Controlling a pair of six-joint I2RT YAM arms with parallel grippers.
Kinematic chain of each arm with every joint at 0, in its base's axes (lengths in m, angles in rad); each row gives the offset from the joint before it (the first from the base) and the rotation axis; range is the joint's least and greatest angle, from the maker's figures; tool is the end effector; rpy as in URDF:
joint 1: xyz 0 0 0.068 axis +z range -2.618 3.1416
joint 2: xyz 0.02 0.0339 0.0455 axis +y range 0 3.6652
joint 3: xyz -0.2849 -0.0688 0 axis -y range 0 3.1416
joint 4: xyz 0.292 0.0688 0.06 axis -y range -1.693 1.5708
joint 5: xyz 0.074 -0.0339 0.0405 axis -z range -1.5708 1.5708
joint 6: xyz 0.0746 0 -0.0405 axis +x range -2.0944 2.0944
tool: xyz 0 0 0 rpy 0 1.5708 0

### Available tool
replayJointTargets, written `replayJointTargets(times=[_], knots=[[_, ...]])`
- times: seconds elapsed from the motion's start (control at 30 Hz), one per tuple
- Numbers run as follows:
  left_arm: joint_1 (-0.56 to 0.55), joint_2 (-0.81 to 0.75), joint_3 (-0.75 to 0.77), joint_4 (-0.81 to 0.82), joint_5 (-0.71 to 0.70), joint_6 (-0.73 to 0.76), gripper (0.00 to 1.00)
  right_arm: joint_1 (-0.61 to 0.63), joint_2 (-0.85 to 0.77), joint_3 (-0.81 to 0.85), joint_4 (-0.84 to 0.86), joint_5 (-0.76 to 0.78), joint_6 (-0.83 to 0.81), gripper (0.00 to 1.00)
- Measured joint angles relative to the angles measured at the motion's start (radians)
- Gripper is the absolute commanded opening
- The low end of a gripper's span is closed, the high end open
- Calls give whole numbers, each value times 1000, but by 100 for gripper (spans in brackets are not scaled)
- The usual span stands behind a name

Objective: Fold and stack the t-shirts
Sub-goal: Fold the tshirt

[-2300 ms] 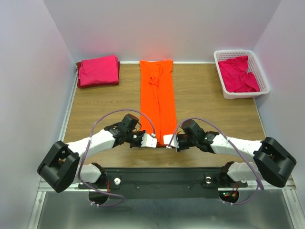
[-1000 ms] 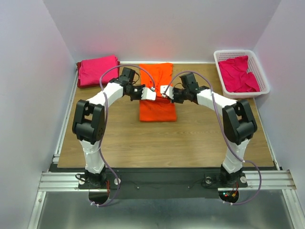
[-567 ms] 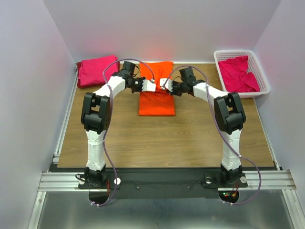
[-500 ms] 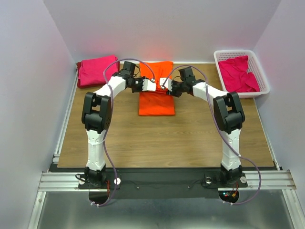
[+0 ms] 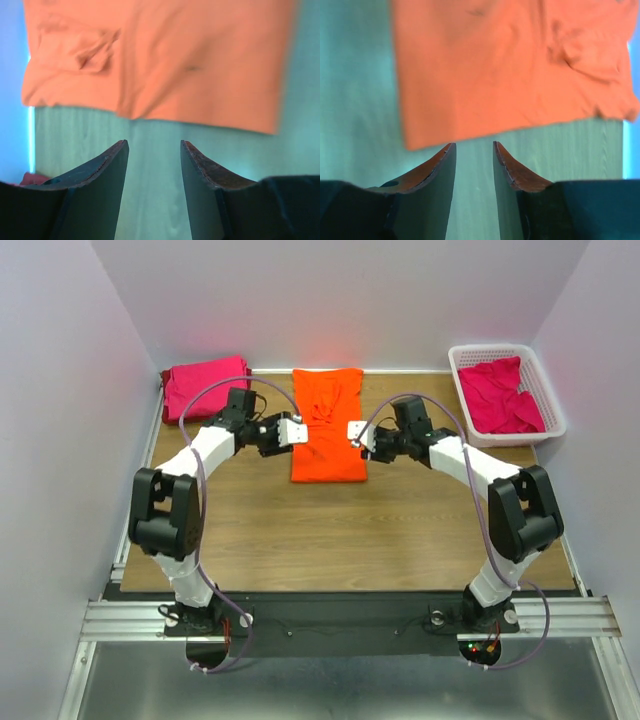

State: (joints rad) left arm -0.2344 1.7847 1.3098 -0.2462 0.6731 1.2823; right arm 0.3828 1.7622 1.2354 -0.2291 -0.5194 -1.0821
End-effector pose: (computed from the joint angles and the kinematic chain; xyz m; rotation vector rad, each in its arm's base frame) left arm 0.4434 -0.1537 0.2244 1.6785 1.2906 -0.1602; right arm 0.4108 0.2053 0.2031 -1.6613 1.4693 0.2242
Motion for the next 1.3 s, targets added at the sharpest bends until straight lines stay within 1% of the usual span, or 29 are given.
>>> replayJointTargets(times=[0.07,0.13,0.2,0.3,0.47,0.6,0.67,0.73,0.77,0.8,0.87,0.93,0.97,1.03,1.1,1.13,1.17,1.2,1.23,1.27,1.3], knots=[[-27,-83,-95,0,18,18,57,32,-43,-51,4,-13,-8,40],[-54,-115,-158,5,28,31,57,65,-48,-87,5,-22,-21,39],[-81,-114,-202,5,30,40,57,93,-30,-114,0,-27,-30,38],[-96,-93,-250,5,26,55,57,100,28,-118,1,-26,-44,37],[-98,-50,-263,27,2,82,56,96,83,-118,3,-23,-61,37],[-105,-10,-262,42,-17,97,53,96,105,-117,21,-22,-80,36],[-111,12,-262,45,-23,100,50,97,111,-115,32,-23,-88,36],[-113,23,-251,49,-24,103,44,97,117,-113,43,-23,-95,33],[-113,27,-246,50,-27,105,40,97,119,-113,49,-23,-98,33],[-113,33,-241,51,-28,108,33,97,123,-113,57,-21,-101,32],[-113,39,-238,55,-32,110,25,97,124,-113,62,-16,-104,30],[-113,47,-233,57,-39,116,23,97,124,-113,64,-8,-103,32],[-113,47,-233,58,-42,116,20,97,124,-113,65,-2,-101,37],[-113,47,-233,58,-45,117,17,97,123,-113,74,11,-99,41],[-113,47,-233,58,-47,122,14,97,123,-112,80,19,-100,41],[-113,47,-233,58,-47,123,12,97,122,-113,84,25,-100,38],[-113,47,-233,58,-47,124,6,97,122,-113,84,27,-101,35],[-113,47,-233,57,-47,125,3,97,122,-113,84,30,-103,33],[-113,47,-233,57,-47,126,0,97,122,-114,85,33,-105,28],[-113,47,-232,56,-48,127,0,97,122,-119,87,35,-108,12],[-113,47,-232,56,-49,127,0,97,122,-121,87,39,-115,5]])
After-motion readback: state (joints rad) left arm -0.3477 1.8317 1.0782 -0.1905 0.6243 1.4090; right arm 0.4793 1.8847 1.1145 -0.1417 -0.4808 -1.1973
